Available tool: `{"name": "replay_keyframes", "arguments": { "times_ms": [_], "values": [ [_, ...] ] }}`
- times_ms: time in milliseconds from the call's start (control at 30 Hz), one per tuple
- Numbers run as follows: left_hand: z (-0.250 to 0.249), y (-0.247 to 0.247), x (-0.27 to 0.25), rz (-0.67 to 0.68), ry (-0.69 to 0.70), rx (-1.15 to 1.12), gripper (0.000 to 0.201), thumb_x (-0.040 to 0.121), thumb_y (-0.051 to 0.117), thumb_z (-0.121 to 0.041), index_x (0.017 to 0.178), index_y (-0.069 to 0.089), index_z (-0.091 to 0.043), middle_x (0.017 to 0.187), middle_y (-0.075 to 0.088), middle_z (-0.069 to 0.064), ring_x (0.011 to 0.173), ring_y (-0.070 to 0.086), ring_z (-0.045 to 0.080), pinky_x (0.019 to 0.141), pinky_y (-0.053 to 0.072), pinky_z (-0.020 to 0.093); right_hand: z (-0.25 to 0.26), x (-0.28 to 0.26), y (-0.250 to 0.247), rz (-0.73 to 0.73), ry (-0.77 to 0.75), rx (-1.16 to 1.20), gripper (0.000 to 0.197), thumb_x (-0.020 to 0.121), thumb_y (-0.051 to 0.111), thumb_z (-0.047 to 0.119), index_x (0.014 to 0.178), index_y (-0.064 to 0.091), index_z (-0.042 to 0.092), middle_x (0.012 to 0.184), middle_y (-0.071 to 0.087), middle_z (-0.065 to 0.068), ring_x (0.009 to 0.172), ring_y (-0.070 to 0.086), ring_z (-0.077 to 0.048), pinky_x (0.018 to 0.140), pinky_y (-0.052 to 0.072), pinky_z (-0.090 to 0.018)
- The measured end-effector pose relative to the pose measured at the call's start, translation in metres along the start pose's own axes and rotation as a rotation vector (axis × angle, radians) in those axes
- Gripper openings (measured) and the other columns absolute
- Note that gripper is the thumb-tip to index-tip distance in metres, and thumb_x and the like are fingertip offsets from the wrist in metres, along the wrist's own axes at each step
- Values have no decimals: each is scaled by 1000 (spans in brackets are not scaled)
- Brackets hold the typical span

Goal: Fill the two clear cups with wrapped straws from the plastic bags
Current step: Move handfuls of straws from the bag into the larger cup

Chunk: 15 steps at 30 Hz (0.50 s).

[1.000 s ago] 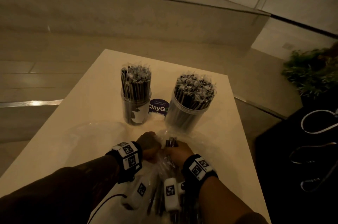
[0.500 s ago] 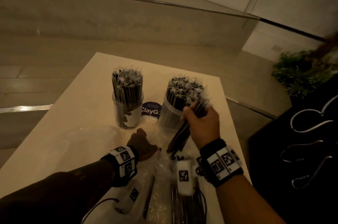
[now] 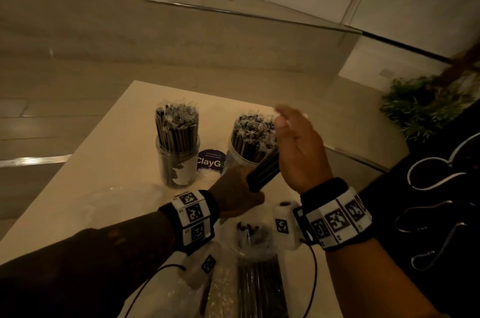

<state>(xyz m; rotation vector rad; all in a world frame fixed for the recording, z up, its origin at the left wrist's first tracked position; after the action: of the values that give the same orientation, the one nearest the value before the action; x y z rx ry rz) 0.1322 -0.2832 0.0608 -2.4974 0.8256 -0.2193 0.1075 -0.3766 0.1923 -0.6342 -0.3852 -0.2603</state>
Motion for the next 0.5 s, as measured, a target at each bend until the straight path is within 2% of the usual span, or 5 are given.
{"name": "replay_keyframes", "arguments": {
  "times_ms": [100, 233, 333, 400, 500],
  "values": [
    [-2, 0, 4, -48, -16, -13, 13, 80, 68, -21, 82, 56, -20, 73, 57, -6, 67, 53, 12, 68, 44, 30, 0, -5, 16, 159, -102, -137, 52, 98, 31, 41, 110, 67, 5, 110, 67, -10, 105, 60, -22, 91, 44, -28],
    [-4, -2, 11, -105, -24, -81, 16, 83, 67, -25, 74, 55, -18, 72, 60, 4, 66, 55, 20, 64, 48, 37, -1, 0, 12, 100, -82, -54, 48, 97, 37, 40, 112, 67, 7, 113, 68, -7, 107, 60, -17, 92, 44, -19],
    [-10, -6, 13, -154, -27, -90, 10, 86, 62, -26, 84, 57, -17, 83, 64, 11, 73, 58, 22, 71, 53, 42, -18, 1, 2, -48, 104, 166, 47, 87, 54, 44, 123, 58, 15, 117, 64, 4, 105, 60, -5, 86, 46, -10],
    [-30, -12, 12, -180, 60, -158, 17, 90, 55, -28, 99, 59, -14, 95, 66, 13, 84, 61, 24, 82, 54, 44, -34, -6, 14, -30, 281, 393, 35, 82, 71, 32, 111, 63, 14, 104, 68, 2, 95, 65, -6, 81, 52, -20],
    [-53, -17, 9, -199, 231, -223, 40, 92, 48, -28, 125, 51, -5, 112, 62, 17, 104, 59, 29, 94, 50, 44, -41, -18, 35, -9, 353, 388, 7, 82, 74, 12, 79, 69, 14, 83, 73, -7, 82, 71, -16, 77, 57, -36]
  ]
}}
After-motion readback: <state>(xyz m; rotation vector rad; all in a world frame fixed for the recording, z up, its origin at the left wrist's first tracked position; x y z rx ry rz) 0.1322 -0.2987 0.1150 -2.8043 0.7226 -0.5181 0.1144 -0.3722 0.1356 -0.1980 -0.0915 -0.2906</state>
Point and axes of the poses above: each hand's wrist, its own x-axis towards the middle knuckle, its own y-axis out of the palm, z = x × y, the point moved 7 cm from there along x, towards the middle knuckle
